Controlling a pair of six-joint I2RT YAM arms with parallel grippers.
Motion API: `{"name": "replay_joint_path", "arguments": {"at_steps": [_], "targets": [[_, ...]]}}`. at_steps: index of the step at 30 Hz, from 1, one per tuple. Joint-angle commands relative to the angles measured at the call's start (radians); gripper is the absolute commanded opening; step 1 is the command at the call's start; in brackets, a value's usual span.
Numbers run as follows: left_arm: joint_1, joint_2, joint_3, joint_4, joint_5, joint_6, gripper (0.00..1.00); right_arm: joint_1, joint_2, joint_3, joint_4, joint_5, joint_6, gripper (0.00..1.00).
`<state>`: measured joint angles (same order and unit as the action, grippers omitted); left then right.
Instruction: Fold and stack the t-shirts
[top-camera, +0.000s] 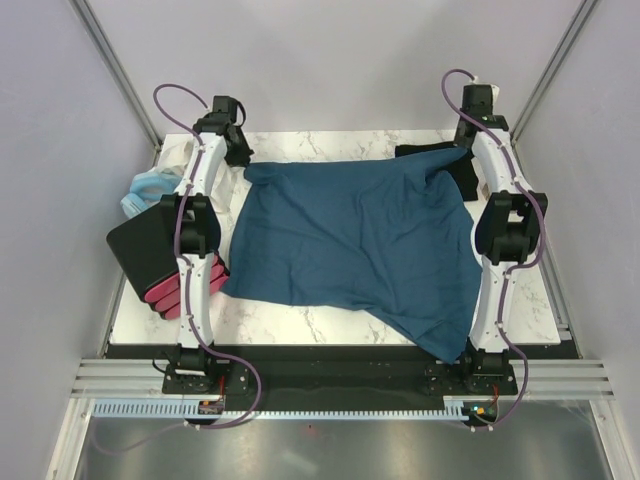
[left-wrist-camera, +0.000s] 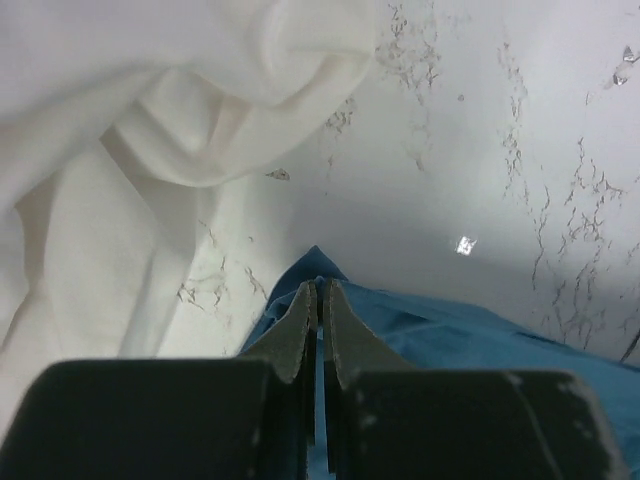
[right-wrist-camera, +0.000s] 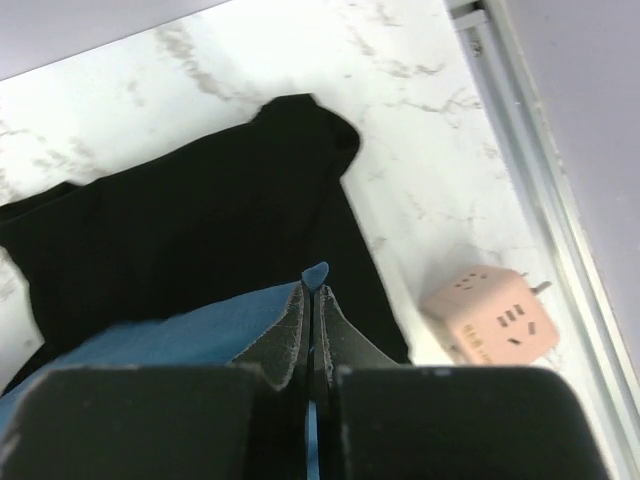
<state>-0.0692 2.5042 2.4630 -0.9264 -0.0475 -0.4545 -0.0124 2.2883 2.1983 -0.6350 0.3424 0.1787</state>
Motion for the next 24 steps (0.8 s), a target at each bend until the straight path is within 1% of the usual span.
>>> {"name": "replay_joint_path", "arguments": {"at_steps": [1, 5, 12, 17, 24], "targets": [[0.012, 0.036, 0.074, 0.027, 0.020, -0.009, 0.02, -0.024, 0.022, 0.055, 0.032, -0.032, 0.001, 0.00], [0.011, 0.047, 0.077, 0.027, 0.024, 0.005, 0.02, -0.023, 0.051, 0.083, 0.035, -0.085, 0.005, 0.00], [0.011, 0.042, 0.083, 0.029, -0.008, 0.027, 0.02, -0.021, 0.095, 0.123, 0.049, -0.174, 0.021, 0.00], [0.011, 0.031, 0.090, 0.032, -0.015, 0.028, 0.02, -0.015, 0.102, 0.141, 0.057, -0.224, 0.027, 0.00], [0.011, 0.016, 0.082, 0.031, -0.020, 0.031, 0.02, 0.006, 0.117, 0.225, 0.106, -0.319, 0.053, 0.00]]}}
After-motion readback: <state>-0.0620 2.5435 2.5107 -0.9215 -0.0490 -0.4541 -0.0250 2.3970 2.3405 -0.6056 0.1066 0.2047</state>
